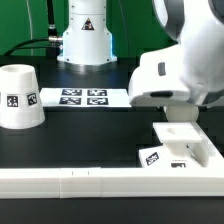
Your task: Assemble lamp
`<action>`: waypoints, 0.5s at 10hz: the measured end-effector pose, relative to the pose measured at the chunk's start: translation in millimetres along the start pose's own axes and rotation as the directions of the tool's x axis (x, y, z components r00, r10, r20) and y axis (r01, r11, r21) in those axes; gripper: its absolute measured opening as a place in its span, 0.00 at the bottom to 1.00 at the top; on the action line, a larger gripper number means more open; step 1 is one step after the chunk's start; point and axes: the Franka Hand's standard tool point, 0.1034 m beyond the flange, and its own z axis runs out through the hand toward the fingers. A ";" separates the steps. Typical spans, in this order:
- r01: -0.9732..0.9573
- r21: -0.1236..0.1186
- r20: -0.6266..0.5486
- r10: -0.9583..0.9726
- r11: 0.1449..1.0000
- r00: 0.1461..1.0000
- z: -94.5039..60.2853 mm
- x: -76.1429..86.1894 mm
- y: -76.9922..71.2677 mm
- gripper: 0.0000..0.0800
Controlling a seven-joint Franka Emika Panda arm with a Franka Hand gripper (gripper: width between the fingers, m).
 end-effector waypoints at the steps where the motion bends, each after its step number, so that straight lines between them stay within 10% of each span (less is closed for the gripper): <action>1: 0.001 -0.003 0.038 -0.001 1.000 0.999 4.3 3.2 0.2 0.87; 5: 0.003 -0.017 0.158 0.000 1.000 0.988 14.2 -0.2 2.0 0.87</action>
Offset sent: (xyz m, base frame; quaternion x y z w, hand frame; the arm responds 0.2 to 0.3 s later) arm -0.0042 0.0041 -0.0110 -0.0096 -0.1216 -0.0016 0.9925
